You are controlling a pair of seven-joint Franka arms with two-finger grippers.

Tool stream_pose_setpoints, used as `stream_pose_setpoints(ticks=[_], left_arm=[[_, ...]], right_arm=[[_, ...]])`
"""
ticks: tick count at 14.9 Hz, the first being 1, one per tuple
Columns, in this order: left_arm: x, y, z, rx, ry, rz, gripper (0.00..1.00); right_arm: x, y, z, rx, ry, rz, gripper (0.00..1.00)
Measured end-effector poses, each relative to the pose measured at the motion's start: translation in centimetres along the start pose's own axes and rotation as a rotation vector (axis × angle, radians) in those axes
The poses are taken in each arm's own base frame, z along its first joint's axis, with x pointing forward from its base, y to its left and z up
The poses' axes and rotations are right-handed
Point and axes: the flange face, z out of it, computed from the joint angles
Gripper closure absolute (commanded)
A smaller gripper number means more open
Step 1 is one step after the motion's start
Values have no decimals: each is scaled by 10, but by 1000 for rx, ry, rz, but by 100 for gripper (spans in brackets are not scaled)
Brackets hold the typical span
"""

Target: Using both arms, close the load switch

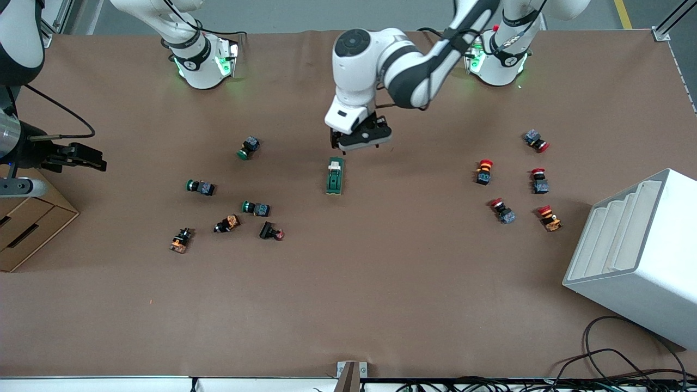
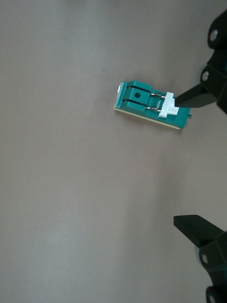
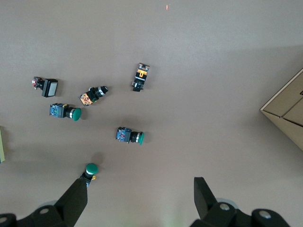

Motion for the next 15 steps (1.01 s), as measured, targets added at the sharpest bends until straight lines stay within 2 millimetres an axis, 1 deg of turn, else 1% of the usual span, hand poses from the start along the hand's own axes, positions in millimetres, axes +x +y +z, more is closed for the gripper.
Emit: stream_pose_setpoints(ticks=[1, 2, 3, 6, 8, 10, 12, 14, 15], left_arm=[[-17, 5, 9, 11, 35, 1, 0], [-33, 10, 18, 16, 72, 1, 0], [-48, 16, 25, 13, 107, -2, 0], [-96, 29, 46, -8, 209, -5, 1], [-126, 34, 56, -41, 296, -3, 2], [-156, 37, 72, -88, 394, 29, 2], [-180, 33, 98, -104, 497, 85, 2], [-199, 26, 125, -99, 608, 134, 2], [-207, 24, 135, -103, 655, 148, 2]], right_arm=[[2, -6, 2, -2, -4, 24, 0], [4, -17, 5, -5, -10, 66, 0], [6, -32, 9, -9, -15, 108, 0], [10, -90, 21, -26, -22, 248, 0], [14, -132, 34, -37, -14, 328, 0], [18, -176, 53, -46, -4, 409, 0], [21, -221, 76, -51, 15, 493, 0], [21, -255, 101, -46, 39, 574, 0], [20, -268, 113, -43, 48, 614, 0]])
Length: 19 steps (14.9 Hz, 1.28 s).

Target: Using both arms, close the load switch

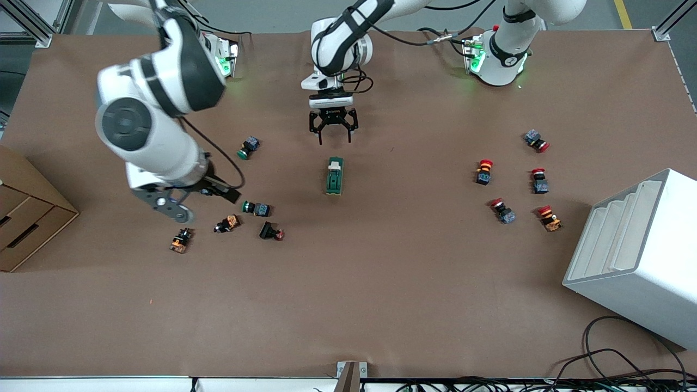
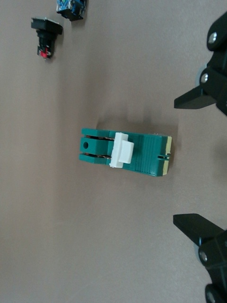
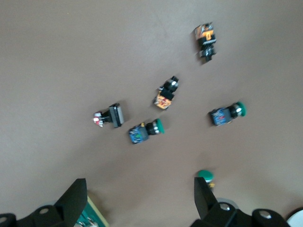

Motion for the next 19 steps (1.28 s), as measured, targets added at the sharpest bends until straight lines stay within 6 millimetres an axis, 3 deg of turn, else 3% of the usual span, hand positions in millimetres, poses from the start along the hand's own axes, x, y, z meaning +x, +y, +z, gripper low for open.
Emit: stream_pose_setpoints(ticks=[4, 9, 14, 17, 19], left_arm=[[-37, -5, 8, -45, 175, 30, 3], [-55, -13, 29, -80, 292, 87, 4], [-66, -19, 46, -95, 354, 133, 4], [-75, -26, 55, -75, 371, 133, 3], [-77, -27, 56, -77, 380, 125, 3]], right_arm=[[-39, -39, 41, 42, 5, 217, 0], [-120, -98, 105, 94, 17, 411, 0], [-183, -111, 183, 117, 28, 409, 0], [-216, -117, 217, 99, 35, 358, 0], [-227, -119, 236, 80, 39, 331, 0]])
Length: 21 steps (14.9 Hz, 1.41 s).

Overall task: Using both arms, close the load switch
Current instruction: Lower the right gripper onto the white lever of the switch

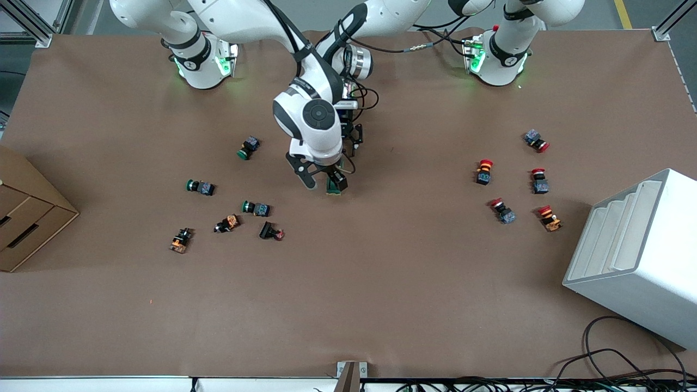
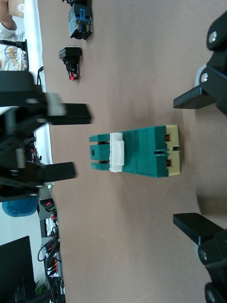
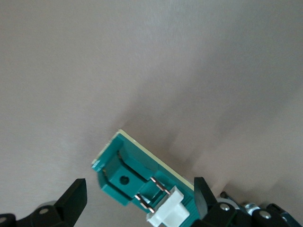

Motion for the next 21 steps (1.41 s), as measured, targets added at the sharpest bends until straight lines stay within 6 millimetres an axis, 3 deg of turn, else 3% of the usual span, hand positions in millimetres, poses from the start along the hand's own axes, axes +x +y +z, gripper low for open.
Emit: stream_pose_setpoints(ticks=[4, 13, 21], left_arm=[[0, -1, 2, 8, 11, -19, 2], [10, 9, 4, 4, 20, -56, 1], [-3, 7, 2, 6, 16, -37, 1]], right_arm=[[-3, 1, 11, -6, 1, -55, 0], [-37, 6, 21, 6, -30, -110, 0], [-39, 4, 25, 34, -35, -111, 0]])
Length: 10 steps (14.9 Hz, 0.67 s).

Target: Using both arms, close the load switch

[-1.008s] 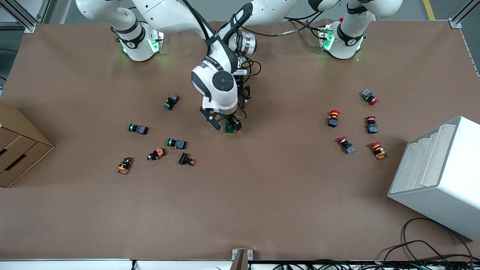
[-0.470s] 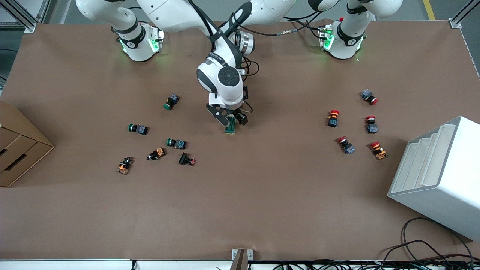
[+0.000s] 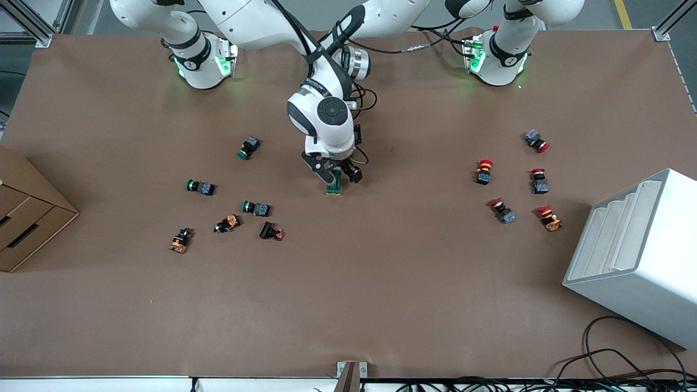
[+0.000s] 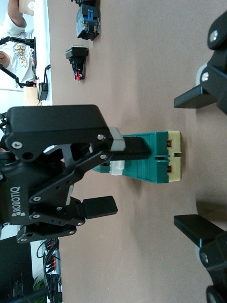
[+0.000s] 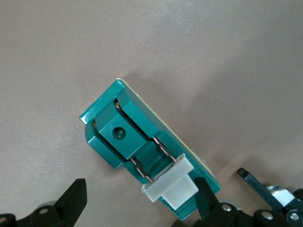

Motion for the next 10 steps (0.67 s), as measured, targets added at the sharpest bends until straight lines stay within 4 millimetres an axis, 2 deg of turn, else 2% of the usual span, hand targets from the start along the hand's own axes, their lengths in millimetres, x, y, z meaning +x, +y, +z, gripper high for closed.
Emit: stream_pose_setpoints(ticks=[10], left_arm=[[0, 0, 0, 0, 1, 0, 1]], right_arm=[[5, -3, -5, 6, -12, 23, 0]])
